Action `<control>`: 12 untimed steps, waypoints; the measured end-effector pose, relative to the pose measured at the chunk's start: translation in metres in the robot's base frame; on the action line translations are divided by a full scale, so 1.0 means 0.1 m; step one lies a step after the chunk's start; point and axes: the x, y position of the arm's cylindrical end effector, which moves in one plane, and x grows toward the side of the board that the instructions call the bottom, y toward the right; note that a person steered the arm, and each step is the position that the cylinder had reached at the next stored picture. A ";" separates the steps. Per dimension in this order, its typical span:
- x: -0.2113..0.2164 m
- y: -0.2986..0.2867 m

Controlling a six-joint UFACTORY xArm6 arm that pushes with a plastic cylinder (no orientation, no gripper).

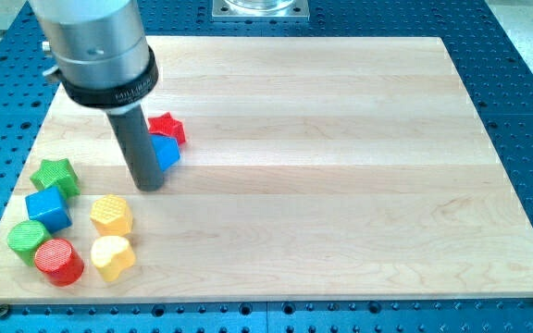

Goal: Push the blue triangle diagonal to the red star

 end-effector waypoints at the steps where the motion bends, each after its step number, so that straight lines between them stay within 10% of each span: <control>1: -0.10 0.00; 4: 0.33 0.32; 12: -1.09 -0.44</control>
